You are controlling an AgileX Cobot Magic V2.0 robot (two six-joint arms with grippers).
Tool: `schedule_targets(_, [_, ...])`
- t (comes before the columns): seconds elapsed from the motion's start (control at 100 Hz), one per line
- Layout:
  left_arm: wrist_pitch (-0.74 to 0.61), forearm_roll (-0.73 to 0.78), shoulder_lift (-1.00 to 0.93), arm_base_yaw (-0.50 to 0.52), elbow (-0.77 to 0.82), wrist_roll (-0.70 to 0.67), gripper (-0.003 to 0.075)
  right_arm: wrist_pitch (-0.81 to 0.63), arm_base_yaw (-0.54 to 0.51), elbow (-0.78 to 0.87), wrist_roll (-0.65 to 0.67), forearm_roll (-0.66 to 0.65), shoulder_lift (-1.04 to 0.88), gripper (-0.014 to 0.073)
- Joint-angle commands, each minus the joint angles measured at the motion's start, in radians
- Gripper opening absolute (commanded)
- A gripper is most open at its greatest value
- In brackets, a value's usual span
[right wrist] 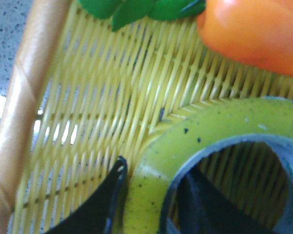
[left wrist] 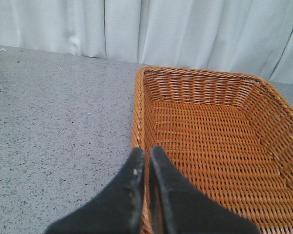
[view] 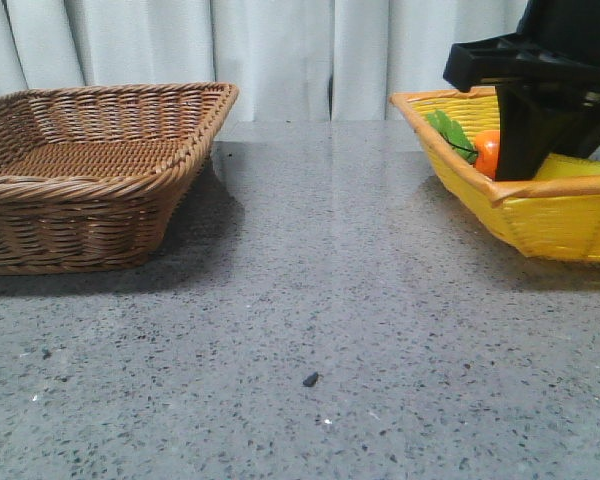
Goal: Transfer tape with both arms
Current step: 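Lower the right gripper into the yellow basket onto the yellow tape roll, then lift the tape roll with the right gripper and set it on the table between baskets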
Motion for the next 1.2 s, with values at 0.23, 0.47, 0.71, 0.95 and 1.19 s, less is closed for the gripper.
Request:
schedule_targets(0.23, [-0.070,-0.013,0.011,0.003,-0.037,-0.009,-0.0021,0.001,0.000,-0.054,-0.009,-0.010,-0.029,-0.0067])
schedule_targets(0.47, [-0.070,-0.013,0.011,0.003,-0.037,-0.009,-0.0021,0.201,0.012,-0.257,-0.009,-0.017,-0.031,-0.0066])
schedule_targets(0.71, [-0.081,-0.013,0.011,0.003,-0.037,-0.009,-0.0021,0.319,0.158,-0.493,-0.009,-0.022,-0.027,-0.0064])
schedule_targets(0.95, [-0.097,-0.013,0.011,0.003,-0.037,-0.009,-0.0021,0.283,0.357,-0.505,-0.009,-0.022,0.043,-0.0064])
schedule_targets(1.19, [-0.094,-0.013,0.011,0.003,-0.037,-0.009,-0.0021,0.215,0.417,-0.505,-0.009,-0.022,0.145,-0.0065])
